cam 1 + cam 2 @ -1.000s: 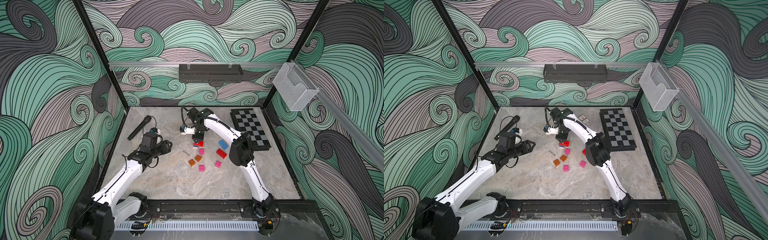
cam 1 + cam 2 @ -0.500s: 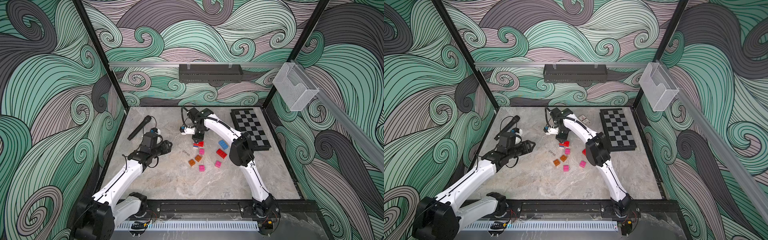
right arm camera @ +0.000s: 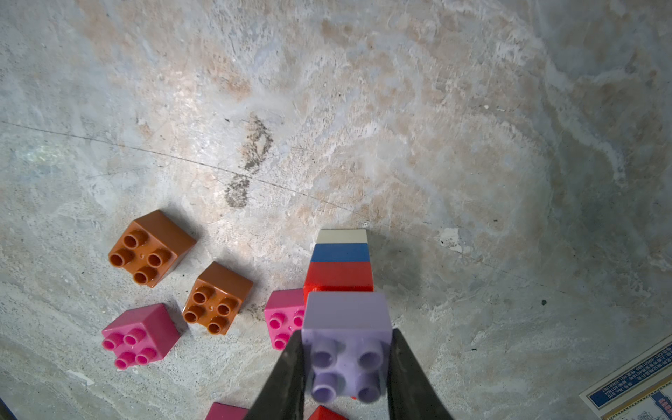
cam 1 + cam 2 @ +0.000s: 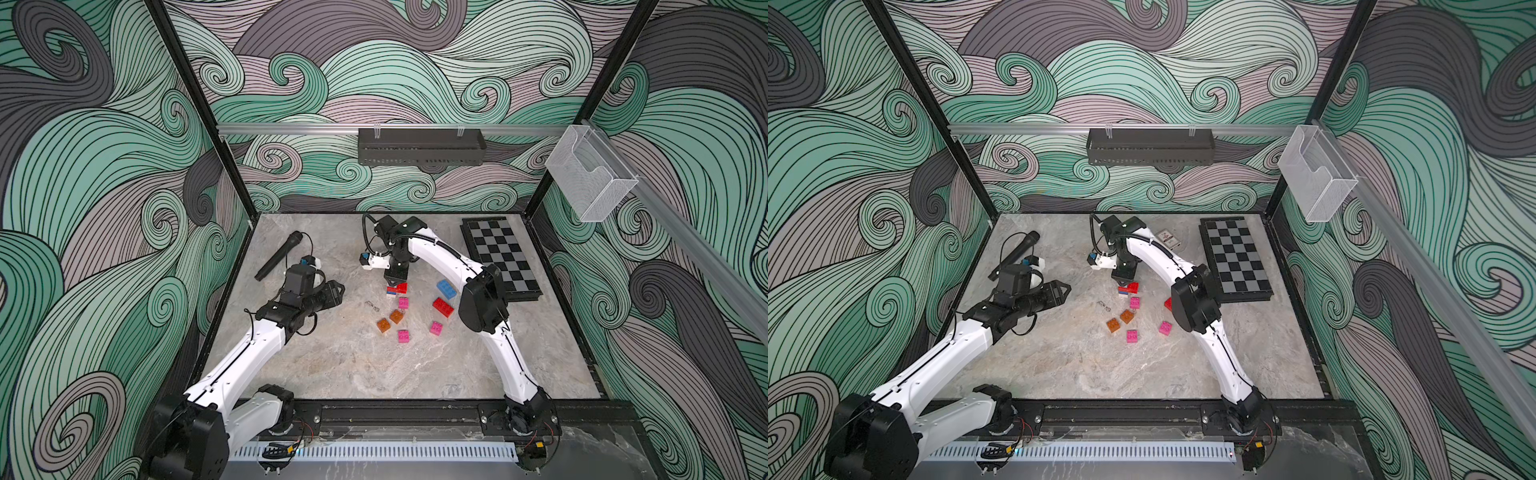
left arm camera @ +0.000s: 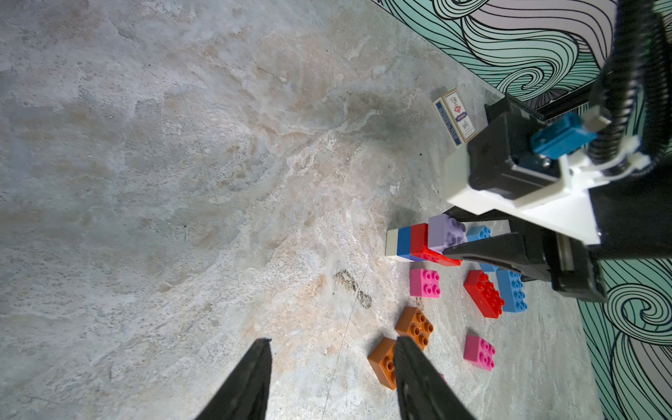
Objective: Assemble the letter p with lego
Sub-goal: Assemble the lego brick with the lego brick.
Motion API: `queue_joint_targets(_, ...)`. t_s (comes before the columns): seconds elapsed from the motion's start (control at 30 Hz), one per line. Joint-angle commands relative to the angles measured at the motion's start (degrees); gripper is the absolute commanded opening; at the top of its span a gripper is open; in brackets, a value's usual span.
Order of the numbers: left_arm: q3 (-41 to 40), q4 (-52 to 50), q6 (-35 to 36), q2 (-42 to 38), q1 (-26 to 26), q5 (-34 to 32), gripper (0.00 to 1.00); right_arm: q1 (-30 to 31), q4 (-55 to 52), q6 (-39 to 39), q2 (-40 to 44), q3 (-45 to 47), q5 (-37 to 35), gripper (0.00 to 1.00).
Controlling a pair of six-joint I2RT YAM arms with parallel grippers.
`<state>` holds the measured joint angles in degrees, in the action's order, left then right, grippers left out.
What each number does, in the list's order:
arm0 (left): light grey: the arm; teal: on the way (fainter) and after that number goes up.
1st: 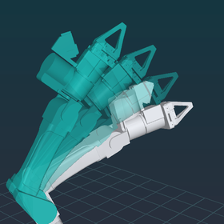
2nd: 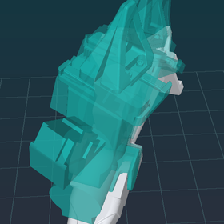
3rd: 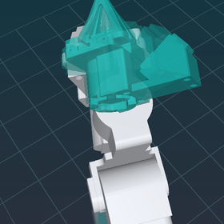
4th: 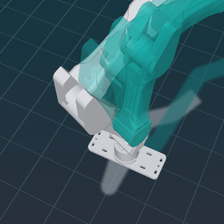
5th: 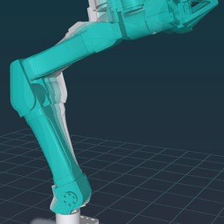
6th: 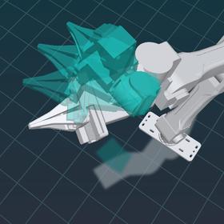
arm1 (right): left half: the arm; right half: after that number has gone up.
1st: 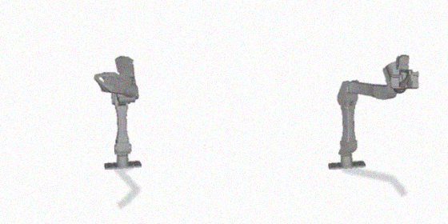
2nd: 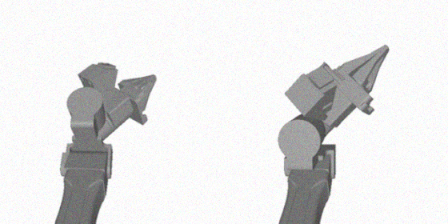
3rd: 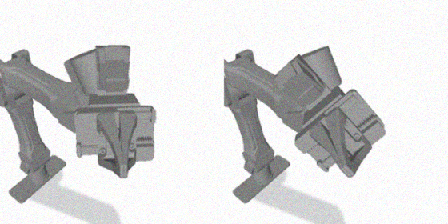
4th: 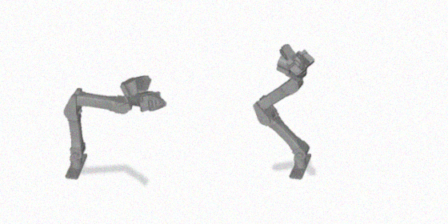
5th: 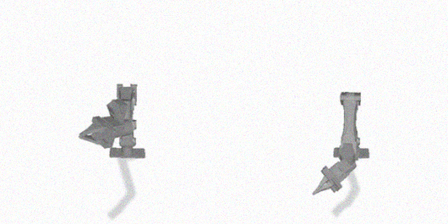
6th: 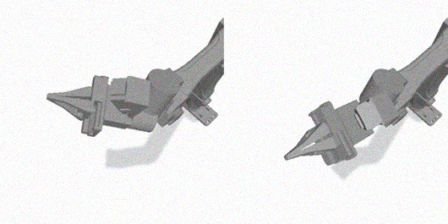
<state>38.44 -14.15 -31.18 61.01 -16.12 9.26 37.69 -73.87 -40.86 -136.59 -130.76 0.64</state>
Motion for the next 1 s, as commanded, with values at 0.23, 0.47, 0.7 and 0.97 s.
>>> queue_joint_targets(0.23, -0.2, 1.2, 0.1, 0.3, 0.6, 0.5, 0.55, 0.4, -0.7, 0.6, 2.6, 0.2, 0.4, 0.21)
queue_joint_targets(0.47, -0.6, 1.8, 0.2, -0.3, 0.6, 0.6, 0.56, 0.6, 0.7, 1.0, 3.4, 0.4, -0.4, 0.21)
queue_joint_targets(0.7, -1.2, 2.6, 0.3, -0.9, 0.7, 0.5, 0.56, 0.7, 2.3, 1.2, 6.3, 3.9, -0.6, 0.22)
queue_joint_targets(0.97, -1.2, 2.4, 0.3, -0.9, 0.7, 0.6, 0.56, 0.7, 3.3, 1.2, 6.2, 6.8, -0.5, 0.22)
